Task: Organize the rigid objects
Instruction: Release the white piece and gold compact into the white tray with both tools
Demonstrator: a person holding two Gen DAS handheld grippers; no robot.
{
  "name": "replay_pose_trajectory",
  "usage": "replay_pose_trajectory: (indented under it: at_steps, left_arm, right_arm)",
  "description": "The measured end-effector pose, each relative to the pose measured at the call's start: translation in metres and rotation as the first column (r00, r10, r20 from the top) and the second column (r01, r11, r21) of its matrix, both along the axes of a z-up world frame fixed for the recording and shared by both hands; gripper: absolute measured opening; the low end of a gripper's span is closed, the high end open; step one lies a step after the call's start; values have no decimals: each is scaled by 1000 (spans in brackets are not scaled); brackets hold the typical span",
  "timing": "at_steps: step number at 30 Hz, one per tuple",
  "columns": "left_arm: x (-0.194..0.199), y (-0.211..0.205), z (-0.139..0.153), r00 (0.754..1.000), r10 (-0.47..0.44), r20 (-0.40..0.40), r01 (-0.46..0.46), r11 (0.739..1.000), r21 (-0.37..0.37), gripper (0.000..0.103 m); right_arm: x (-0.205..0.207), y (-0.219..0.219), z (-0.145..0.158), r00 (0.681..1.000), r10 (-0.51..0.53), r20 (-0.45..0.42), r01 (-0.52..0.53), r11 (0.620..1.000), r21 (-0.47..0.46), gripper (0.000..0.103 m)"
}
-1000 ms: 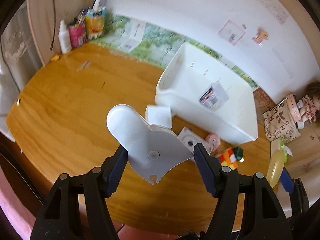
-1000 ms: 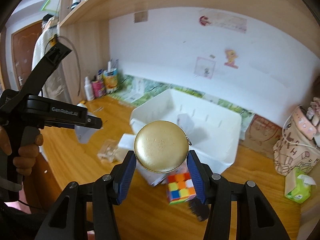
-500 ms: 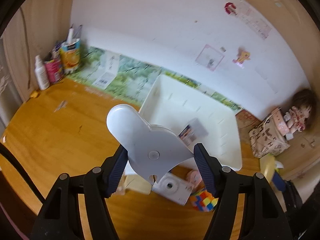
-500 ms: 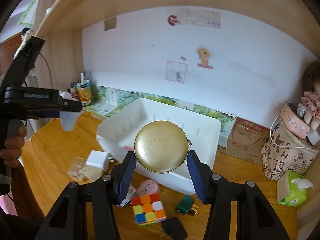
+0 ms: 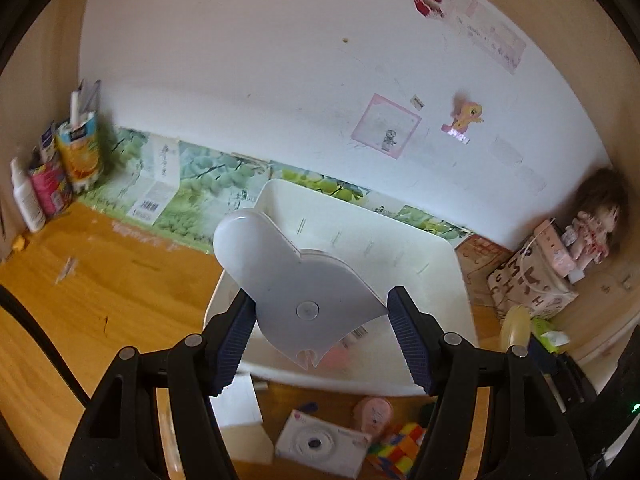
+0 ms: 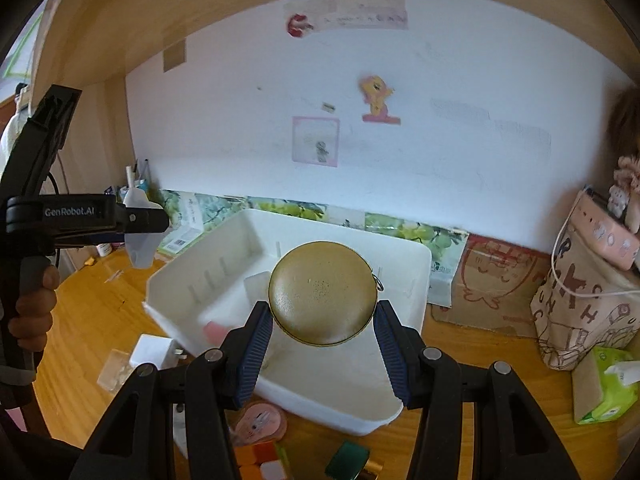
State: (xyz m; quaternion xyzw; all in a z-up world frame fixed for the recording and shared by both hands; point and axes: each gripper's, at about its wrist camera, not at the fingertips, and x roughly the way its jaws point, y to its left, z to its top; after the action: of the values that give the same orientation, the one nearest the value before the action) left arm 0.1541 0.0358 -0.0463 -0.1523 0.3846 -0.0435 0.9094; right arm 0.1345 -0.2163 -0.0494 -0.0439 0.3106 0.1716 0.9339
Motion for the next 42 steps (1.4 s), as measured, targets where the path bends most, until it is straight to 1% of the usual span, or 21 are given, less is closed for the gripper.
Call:
replay_pose_trajectory:
  at_steps: [2,8,11,16,17,19,20,21,23,24,27,31,32,33,34,42]
  left_arm:
    - [10,-2,-6,1000,-5,-9,5,1000,17,71]
    - [33,-8,-25,999,-22,-39,23,999,22,71]
    - [46,-15,-34,997,-39,-69,43,997,56,71]
    - [56,-16,-39,997,-29,-75,33,998,56,71]
    - [58,-16,-40,997,-28,-76,32,998,56,71]
    - [59,-18,-40,996,-25,-85,30,998,57,71]
    - [59,-18,-41,996,-26,-91,31,998,58,72]
    - [58,-19,-40,995,-28,-94,33,998,60,74]
    - [55,-20,-35,997,-35,-72,40,997,64,81]
    - [52,-20,-30,998,-40,-51,43,997,67,83]
    - [48,-20,-20,999,-43,-29,45,997,65,85]
    - [39,-19,-8,999,-33,-6,33,998,61,85]
    - [36,-19,-6,999,-32,0,32,998,62,85]
    - [33,-18,-2,1000,-30,7,30,998,63,85]
    - [28,-18,2,999,-29,18,27,998,62,85]
    - [-3,-21,32,995,-30,98,25,998,57,85]
  right_arm:
    - [7,-4,-7,1000,-12,-12,12,1000,18,53]
    - [27,-8,-29,997,-24,-71,26,999,32,53]
    - [32,-6,-38,995,-19,-100,22,999,29,53]
    - [34,-3,-42,993,-3,-116,8,999,40,53]
    - [34,-2,-42,993,2,-116,2,999,39,54]
    - [33,0,-41,993,15,-117,-11,999,37,64]
    - [31,1,-39,994,17,-112,-13,999,42,65]
    - [31,0,-37,994,16,-108,-12,999,45,67]
    - [29,0,-34,995,15,-100,-10,999,51,72]
    - [27,0,-32,995,14,-97,-9,998,54,74]
    - [22,0,-26,996,11,-83,-6,998,56,74]
    - [13,1,-15,998,15,-53,-12,999,49,75]
    - [11,1,-12,999,15,-45,-13,999,49,77]
    - [8,1,-8,999,15,-35,-14,999,50,80]
    - [5,1,-5,1000,16,-25,-14,998,53,81]
    - [-24,-3,24,999,-2,46,-1,998,64,81]
